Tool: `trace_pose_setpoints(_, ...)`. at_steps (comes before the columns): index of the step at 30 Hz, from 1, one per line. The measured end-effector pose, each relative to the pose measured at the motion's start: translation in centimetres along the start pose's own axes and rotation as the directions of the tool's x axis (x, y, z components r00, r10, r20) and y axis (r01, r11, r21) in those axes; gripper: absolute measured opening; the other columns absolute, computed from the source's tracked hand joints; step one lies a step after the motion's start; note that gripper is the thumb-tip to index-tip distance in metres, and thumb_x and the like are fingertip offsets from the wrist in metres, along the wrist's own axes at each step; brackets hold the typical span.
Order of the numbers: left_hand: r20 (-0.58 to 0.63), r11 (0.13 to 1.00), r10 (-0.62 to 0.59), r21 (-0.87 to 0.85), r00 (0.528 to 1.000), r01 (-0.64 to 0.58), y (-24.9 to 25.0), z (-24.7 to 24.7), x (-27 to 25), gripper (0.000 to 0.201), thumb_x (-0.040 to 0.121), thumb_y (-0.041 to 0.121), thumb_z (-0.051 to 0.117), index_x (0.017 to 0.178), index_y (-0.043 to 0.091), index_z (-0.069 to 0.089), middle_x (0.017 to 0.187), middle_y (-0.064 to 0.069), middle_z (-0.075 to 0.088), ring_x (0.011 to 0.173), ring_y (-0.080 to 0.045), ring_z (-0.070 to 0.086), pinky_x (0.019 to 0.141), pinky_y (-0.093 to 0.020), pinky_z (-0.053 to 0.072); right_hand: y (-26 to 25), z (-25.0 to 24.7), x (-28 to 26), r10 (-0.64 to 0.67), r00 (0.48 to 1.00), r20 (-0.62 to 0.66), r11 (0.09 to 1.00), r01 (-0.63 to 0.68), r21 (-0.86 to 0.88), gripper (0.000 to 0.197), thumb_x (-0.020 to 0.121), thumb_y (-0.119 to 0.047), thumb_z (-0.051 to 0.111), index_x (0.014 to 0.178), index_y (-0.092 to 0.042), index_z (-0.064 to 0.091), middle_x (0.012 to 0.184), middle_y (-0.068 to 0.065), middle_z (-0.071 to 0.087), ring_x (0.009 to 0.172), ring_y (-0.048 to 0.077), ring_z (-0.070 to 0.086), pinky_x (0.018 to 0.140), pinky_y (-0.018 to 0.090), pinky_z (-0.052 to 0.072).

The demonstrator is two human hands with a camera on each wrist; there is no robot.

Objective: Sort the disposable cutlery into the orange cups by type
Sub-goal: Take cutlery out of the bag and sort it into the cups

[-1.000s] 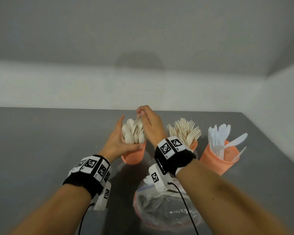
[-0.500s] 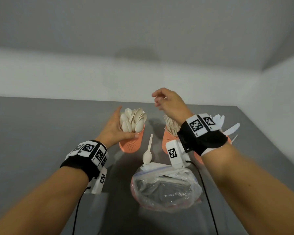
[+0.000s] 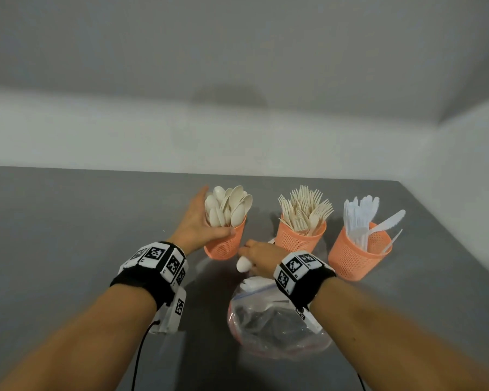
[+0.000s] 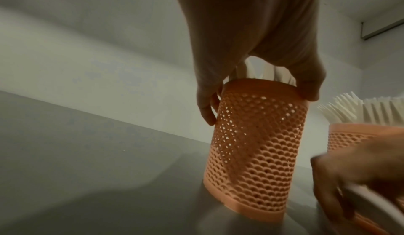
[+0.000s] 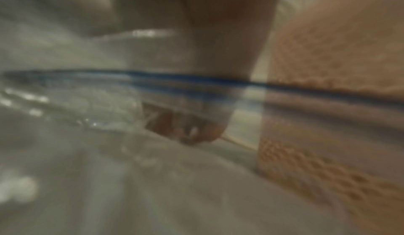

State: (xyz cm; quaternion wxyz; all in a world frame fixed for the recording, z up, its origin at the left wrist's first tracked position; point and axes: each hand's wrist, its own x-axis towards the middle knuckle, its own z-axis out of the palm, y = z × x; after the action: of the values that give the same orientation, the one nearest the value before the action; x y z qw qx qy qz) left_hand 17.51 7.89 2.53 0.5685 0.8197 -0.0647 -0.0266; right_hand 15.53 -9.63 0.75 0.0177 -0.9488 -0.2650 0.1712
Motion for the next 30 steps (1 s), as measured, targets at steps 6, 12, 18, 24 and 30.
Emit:
trace_pose_setpoints(6, -0.014, 1.0, 0.003, -0.02, 1.0, -0.004, -0.5, 0.1, 0.3, 0.132, 0.037, 0.047, 0.078, 0.147, 0.017, 0.012, 0.146, -0.004, 0.034, 0.133, -0.017, 0.037, 0.111, -0.041, 0.033, -1.2, -4.8, -4.1, 0.123, 0.709, -0.695, 0.841, 0.297, 0.452, 0.027, 0.091, -0.022, 0.048, 0.117, -0.02, 0.041, 0.075, -0.006, 0.05, 0.06, 0.012, 0.052, 0.064, 0.035, 0.048)
trace_pose_setpoints(12, -0.018, 1.0, -0.011, -0.019, 1.0, 0.011, -1.0, 0.2, 0.7, 0.133, 0.035, 0.046, 0.081, 0.147, 0.021, 0.013, 0.147, -0.004, 0.033, 0.134, -0.018, 0.037, 0.111, -0.043, 0.034, -2.0, -9.4, -4.3, 0.411, 0.484, -0.772, 0.485, 0.601, 0.635, 0.043, 0.092, -0.004, 0.044, 0.106, -0.044, 0.034, 0.08, 0.011, 0.054, 0.053, 0.014, 0.06, 0.052, 0.025, 0.052)
trace_pose_setpoints(18, 0.021, 0.999, 0.006, -0.044, 1.0, -0.005, -1.4, 0.3, 0.9, 0.128, 0.039, 0.042, 0.083, 0.146, 0.024, 0.014, 0.143, -0.006, 0.037, 0.127, -0.02, 0.045, 0.106, -0.044, 0.041, -3.1, -7.0, -0.3, 0.281, 0.668, -0.689, 0.721, 0.326, 0.611, 0.022, 0.096, -0.014, 0.043, 0.117, -0.018, 0.039, 0.07, -0.002, 0.049, 0.053, 0.0, 0.048, 0.053, 0.014, 0.041)
trace_pose_setpoints(24, 0.006, 0.997, 0.001, -0.075, 1.0, 0.0, -1.0, 0.2, 0.5, 0.132, 0.038, 0.042, 0.08, 0.147, 0.02, 0.01, 0.142, -0.005, 0.038, 0.126, -0.019, 0.046, 0.105, -0.044, 0.041, -3.1, -6.6, 0.1, 0.243, 0.845, -0.477, 0.96, -0.139, 0.243, 0.042, 0.1, -0.038, 0.027, 0.136, -0.026, 0.045, 0.146, 0.007, 0.031, 0.129, 0.026, 0.031, 0.105, 0.04, 0.026)
trace_pose_setpoints(30, -0.262, 0.962, 0.163, 0.255, 0.951, -0.094, 1.3, 0.5, -2.3, 0.099, 0.062, 0.04, 0.077, 0.141, 0.008, 0.027, 0.132, -0.012, 0.034, 0.126, -0.024, 0.036, 0.1, -0.028, 0.032, -1.4, -6.4, -3.8, 0.21, 0.756, -0.62, 0.904, 0.092, 0.418, 0.032, 0.093, -0.024, 0.05, 0.122, -0.011, 0.055, 0.116, 0.007, 0.049, 0.102, 0.015, 0.046, 0.09, 0.025, 0.035)
